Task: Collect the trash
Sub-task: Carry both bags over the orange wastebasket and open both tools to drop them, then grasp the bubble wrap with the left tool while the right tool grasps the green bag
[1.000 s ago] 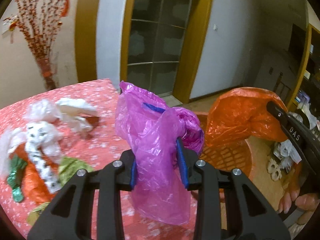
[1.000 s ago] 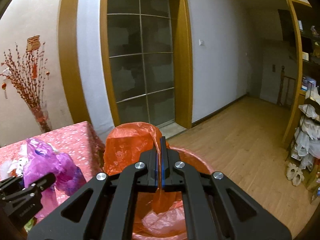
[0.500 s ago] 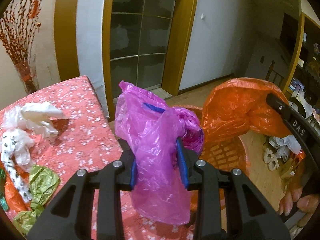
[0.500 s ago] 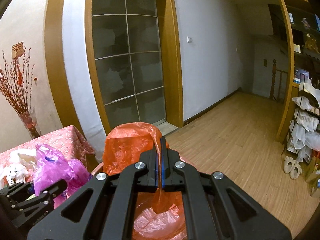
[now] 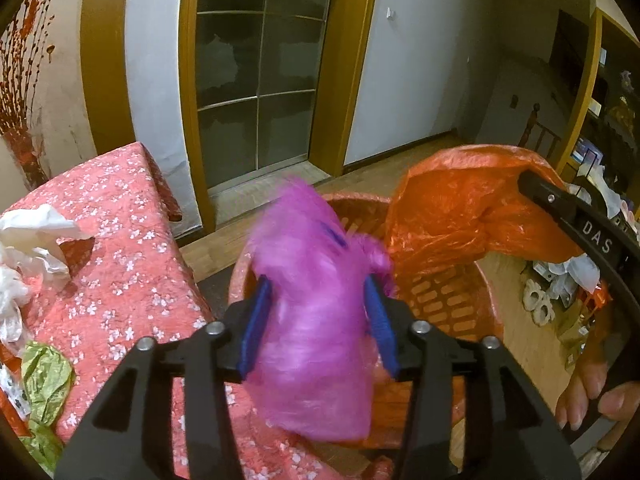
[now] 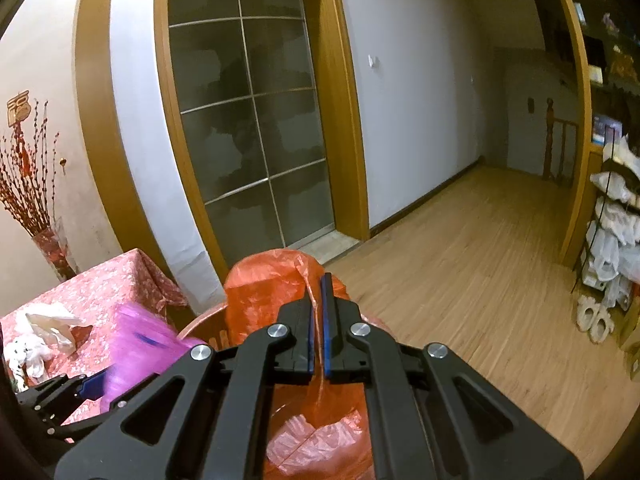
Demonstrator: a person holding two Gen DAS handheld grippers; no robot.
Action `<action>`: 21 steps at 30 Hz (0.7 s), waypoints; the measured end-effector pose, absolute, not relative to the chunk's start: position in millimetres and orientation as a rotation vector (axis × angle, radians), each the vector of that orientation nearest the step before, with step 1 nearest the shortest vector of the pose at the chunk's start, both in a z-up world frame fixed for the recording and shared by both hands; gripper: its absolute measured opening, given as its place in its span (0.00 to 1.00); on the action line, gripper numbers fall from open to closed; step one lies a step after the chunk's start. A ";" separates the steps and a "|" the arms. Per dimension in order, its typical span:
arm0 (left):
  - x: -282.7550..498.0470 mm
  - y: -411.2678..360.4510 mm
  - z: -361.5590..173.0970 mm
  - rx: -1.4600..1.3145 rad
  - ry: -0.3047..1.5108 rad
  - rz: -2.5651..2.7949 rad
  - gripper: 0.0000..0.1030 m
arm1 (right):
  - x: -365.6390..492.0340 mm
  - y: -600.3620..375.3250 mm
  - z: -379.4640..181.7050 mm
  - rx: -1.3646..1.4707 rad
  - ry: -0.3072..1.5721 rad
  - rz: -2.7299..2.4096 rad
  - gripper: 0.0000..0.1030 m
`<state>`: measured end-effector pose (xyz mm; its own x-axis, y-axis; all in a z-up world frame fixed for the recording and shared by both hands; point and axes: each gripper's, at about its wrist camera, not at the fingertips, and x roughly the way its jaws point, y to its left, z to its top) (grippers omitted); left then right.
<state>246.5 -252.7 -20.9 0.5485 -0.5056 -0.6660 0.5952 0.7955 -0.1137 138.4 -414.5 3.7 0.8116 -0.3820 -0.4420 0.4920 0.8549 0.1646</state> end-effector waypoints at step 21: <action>229.0 -180.0 -9.9 0.100 0.716 -0.492 0.74 | 128.0 -395.5 6.3 0.290 0.456 -0.432 0.45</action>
<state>229.0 -180.0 -9.9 0.6459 -0.3980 -0.6515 0.4652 0.8818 -0.0774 128.0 -395.5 6.3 0.8104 -0.3346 -0.4809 0.4616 0.8701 0.1726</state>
